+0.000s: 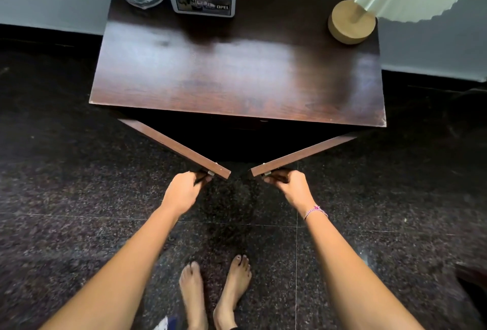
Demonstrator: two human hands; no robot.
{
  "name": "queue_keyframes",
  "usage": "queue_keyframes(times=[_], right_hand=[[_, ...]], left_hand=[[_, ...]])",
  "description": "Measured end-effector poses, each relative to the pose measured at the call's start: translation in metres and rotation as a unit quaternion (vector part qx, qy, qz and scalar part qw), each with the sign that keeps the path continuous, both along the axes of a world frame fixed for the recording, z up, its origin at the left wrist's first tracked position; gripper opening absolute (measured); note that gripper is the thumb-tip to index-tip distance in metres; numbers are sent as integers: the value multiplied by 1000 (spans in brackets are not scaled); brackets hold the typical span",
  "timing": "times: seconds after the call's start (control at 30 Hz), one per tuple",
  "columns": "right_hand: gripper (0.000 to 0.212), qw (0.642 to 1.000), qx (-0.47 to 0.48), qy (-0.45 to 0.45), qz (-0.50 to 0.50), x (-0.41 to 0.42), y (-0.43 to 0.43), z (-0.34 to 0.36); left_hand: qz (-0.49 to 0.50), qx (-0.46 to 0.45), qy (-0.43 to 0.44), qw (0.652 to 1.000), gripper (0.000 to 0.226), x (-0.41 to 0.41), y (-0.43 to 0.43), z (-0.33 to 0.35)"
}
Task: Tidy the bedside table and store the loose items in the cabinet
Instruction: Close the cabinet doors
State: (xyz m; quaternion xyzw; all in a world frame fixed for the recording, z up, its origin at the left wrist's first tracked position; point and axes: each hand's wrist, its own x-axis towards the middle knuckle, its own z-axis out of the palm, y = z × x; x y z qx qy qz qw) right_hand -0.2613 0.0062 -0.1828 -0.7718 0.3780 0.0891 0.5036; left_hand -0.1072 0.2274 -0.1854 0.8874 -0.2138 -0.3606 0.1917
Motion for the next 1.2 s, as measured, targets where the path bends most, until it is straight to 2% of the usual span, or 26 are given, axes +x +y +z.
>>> queue_keyframes(times=[0.13,0.33,0.47,0.73,1.2], right_hand=[[21,999,22,-18,-20,-1,2,-5],[21,998,18,-39,-38,2,6,-7],[23,999,9,-21,-38,10,3,-10],[23,998,-2,-28,-59,29,-1,-17],[24,992,51,-36,-111,49,-6,-27]], left_hand=[[-3,-38,-15,999,25,-1,-2,-3],[-12,-48,-10,999,26,3,-14,1],[-14,-35,0,999,25,10,-20,3],[-34,-66,-9,997,24,24,-35,2],[-27,-75,-32,996,29,34,-55,3]])
